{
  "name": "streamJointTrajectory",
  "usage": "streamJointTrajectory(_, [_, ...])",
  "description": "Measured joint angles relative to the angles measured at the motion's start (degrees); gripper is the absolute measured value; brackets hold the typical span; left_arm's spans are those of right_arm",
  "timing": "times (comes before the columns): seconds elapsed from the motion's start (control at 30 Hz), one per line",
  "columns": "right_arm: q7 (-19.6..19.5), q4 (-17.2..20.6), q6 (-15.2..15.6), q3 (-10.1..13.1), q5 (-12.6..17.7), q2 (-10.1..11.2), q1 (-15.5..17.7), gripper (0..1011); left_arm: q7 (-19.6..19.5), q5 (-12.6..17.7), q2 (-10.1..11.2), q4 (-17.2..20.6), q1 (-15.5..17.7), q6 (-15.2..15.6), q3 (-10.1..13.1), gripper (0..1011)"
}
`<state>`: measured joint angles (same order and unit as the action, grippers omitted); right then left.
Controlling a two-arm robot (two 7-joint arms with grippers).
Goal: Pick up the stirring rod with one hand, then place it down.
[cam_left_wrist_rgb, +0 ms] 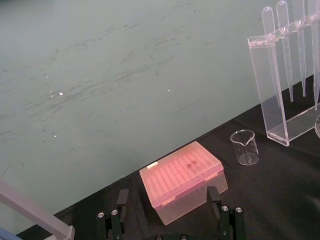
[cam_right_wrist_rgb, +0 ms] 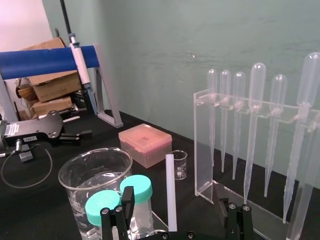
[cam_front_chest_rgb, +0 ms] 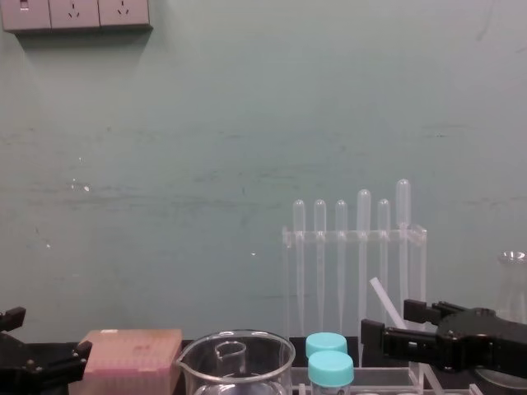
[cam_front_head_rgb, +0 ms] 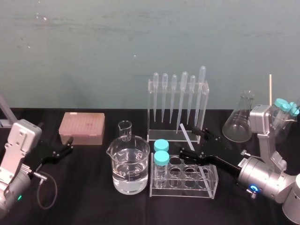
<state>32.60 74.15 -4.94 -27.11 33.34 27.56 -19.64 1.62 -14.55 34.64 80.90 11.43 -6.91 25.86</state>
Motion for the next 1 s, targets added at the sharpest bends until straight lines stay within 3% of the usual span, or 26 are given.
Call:
streamJointTrajectory(0.4, [-0.05,0.06,-0.15,-0.05,0.00,0.06,0.03,1003,0.00,0.00,0.00,0.00,0.00,0.00,0.00,1000])
streamJointTrajectory(0.57, [-0.05,0.10,-0.24,-0.07,-0.01,0.08,0.04,952,0.00,0.00,0.00,0.00,0.00,0.00,0.00,1000])
streamJointTrajectory(1.0, [-0.07,0.18,-0.37,-0.14,-0.03,0.14,0.06,565,0.00,0.00,0.00,0.00,0.00,0.00,0.00,1000])
